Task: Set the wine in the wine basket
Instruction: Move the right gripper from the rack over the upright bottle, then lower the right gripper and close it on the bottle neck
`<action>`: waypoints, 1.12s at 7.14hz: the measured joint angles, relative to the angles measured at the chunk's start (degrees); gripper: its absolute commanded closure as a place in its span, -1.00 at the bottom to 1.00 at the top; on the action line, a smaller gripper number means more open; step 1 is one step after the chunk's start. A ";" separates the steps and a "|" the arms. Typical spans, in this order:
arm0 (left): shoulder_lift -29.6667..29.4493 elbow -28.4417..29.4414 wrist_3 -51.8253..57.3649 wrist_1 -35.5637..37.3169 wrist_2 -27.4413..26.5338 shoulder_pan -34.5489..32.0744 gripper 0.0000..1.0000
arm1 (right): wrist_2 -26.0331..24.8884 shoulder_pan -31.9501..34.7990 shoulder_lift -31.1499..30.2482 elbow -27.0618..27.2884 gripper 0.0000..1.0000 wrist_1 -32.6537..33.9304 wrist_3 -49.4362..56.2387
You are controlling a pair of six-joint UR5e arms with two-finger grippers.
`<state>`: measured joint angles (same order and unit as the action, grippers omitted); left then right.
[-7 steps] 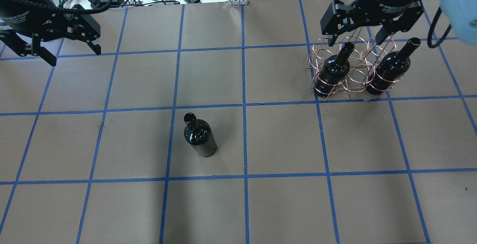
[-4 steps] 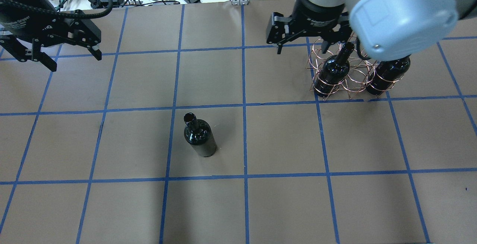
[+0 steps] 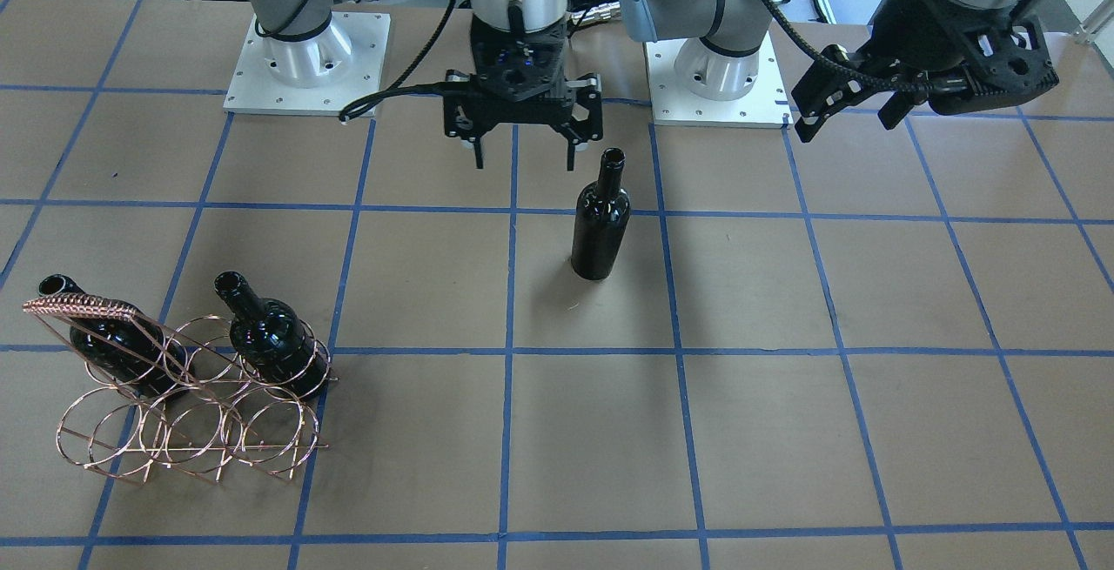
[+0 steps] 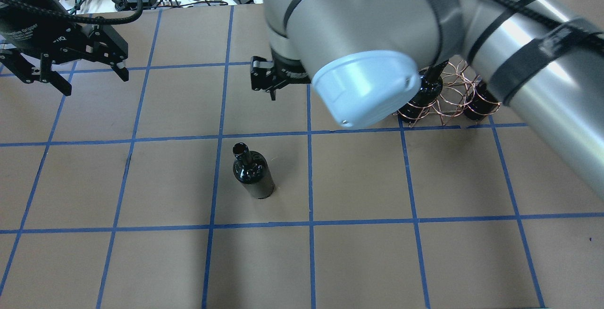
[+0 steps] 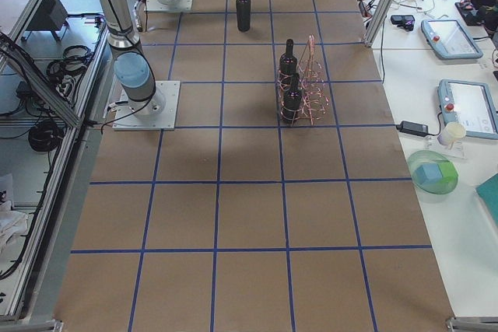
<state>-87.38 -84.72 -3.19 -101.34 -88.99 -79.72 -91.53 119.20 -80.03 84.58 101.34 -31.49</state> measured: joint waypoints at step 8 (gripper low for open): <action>0.01 0.00 0.43 -0.25 -0.62 0.32 -1.00 | -1.23 8.37 9.14 -3.13 -0.96 0.42 -7.95</action>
<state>-87.36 -84.73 -2.76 -101.59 -89.61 -79.40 -92.76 127.57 -70.89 81.45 101.76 -39.44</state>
